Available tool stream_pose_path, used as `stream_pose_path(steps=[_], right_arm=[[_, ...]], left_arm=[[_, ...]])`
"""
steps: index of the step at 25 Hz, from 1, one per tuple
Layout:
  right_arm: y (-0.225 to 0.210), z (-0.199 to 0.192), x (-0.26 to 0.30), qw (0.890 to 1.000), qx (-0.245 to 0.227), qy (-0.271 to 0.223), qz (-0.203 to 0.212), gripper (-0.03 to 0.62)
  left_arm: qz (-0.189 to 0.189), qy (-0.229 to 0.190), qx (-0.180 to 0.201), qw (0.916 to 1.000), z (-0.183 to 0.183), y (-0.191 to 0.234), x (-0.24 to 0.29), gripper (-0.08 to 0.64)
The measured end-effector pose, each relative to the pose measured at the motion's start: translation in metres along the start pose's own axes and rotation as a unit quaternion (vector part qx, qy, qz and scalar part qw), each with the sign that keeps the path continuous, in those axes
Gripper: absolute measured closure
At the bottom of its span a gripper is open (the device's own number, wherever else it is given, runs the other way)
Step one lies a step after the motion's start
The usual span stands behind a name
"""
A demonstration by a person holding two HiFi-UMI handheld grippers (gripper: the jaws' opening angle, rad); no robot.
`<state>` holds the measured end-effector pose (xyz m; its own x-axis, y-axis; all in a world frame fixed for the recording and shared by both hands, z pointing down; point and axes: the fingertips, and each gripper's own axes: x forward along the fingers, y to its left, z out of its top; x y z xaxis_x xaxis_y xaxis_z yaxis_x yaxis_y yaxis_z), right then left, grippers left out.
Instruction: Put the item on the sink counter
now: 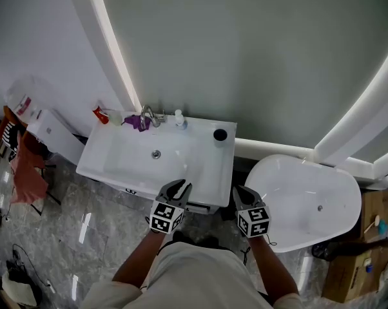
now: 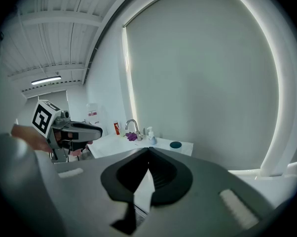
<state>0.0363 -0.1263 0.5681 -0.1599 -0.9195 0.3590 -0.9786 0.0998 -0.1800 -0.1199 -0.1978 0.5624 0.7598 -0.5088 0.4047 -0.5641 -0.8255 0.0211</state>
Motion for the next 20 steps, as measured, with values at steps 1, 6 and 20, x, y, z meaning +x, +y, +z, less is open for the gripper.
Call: stream_pose_path(steps=[1,6,20], right_arm=[[0.005,0.002,0.002,1.000,-0.003,-0.001,0.000,0.581],[0.027,0.015,0.009,1.000,-0.008,-0.005,-0.006,0.581],[0.060,0.047,0.018,0.999,-0.019,-0.045,-0.022,0.581]], left_arm=[[0.000,0.001,-0.005,1.0000,-0.002,0.004,-0.004,0.476],[-0.008,0.001,-0.006,1.0000,-0.006,0.019,-0.022,0.513],[-0.052,-0.019,0.013,0.9984,0.015,0.047,-0.046,0.552]])
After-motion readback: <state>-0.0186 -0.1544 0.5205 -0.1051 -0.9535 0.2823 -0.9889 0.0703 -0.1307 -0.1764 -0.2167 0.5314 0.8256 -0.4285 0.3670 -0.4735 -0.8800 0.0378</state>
